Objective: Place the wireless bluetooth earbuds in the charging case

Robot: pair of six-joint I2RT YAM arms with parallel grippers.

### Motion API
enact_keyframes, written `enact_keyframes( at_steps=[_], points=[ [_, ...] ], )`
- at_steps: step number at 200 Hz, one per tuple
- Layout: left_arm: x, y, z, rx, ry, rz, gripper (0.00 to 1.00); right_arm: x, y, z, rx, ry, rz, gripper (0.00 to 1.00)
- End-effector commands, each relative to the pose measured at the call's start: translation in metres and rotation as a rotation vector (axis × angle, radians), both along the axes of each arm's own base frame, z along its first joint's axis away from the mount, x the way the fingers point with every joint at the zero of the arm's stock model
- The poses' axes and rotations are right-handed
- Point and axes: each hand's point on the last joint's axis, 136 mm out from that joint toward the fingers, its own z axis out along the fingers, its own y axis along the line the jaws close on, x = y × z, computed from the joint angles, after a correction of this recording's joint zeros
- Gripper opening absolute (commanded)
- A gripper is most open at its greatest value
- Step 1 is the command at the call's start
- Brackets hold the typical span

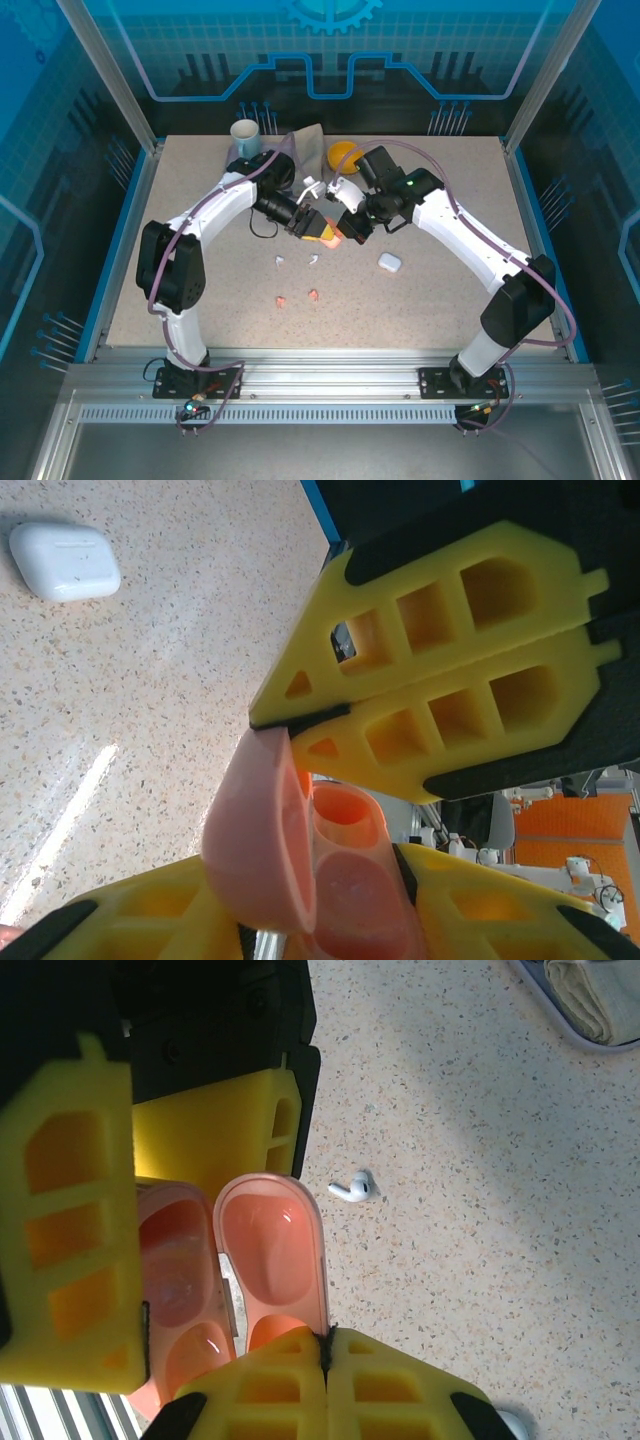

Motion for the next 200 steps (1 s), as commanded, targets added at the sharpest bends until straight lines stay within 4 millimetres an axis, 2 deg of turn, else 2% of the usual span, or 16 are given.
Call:
enact_keyframes(
  at_steps=[1, 34, 109, 123, 151, 159, 164, 178, 200],
  points=[
    [-0.004, -0.002, 0.008, -0.021, -0.016, -0.022, 0.41, -0.002, 0.007, 0.006, 0.005, -0.005, 0.027, 0.0],
    [-0.006, -0.001, 0.007, -0.022, -0.009, -0.028, 0.41, -0.001, 0.006, 0.006, 0.0, -0.008, 0.03, 0.0],
    [-0.004, -0.002, 0.007, -0.03, -0.007, -0.029, 0.27, -0.001, 0.007, 0.007, 0.005, -0.008, 0.03, 0.0],
    [-0.005, -0.002, 0.007, -0.032, -0.002, -0.029, 0.21, 0.0, 0.007, 0.007, 0.003, -0.007, 0.027, 0.0],
    [-0.007, -0.002, 0.006, -0.032, -0.004, -0.033, 0.0, 0.003, 0.006, 0.01, 0.008, -0.016, 0.009, 0.0],
    [-0.008, -0.001, 0.005, -0.03, -0.008, -0.033, 0.0, 0.005, 0.005, 0.012, 0.017, -0.017, -0.005, 0.0],
    [-0.009, -0.001, 0.005, -0.027, -0.009, -0.032, 0.0, 0.005, 0.004, 0.015, 0.025, -0.018, -0.013, 0.04],
    [-0.01, 0.002, 0.004, -0.016, -0.025, -0.024, 0.0, 0.007, -0.001, 0.025, 0.061, -0.016, -0.048, 0.24],
    [-0.006, 0.011, 0.003, 0.014, -0.078, 0.022, 0.0, 0.008, -0.018, 0.049, 0.145, -0.013, -0.128, 0.41]
  ],
)
